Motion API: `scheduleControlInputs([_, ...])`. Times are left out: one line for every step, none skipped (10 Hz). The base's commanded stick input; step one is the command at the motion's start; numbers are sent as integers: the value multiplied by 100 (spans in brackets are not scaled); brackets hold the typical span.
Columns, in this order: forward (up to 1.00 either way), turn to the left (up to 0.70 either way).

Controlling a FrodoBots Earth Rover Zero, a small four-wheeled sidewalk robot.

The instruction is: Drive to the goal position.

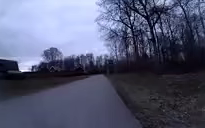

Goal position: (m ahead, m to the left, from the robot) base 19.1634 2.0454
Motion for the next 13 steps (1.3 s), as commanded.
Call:
scheduleControlInputs([70,24])
scheduleControlInputs([70,8])
scheduleControlInputs([70,0])
scheduleControlInputs([70,0])
scheduleControlInputs([70,0])
scheduleControlInputs([70,0])
scheduleControlInputs([70,0])
scheduleControlInputs([70,0])
scheduleControlInputs([70,0])
scheduleControlInputs([70,0])
scheduleControlInputs([70,0])
scheduleControlInputs([70,0])
scheduleControlInputs([70,0])
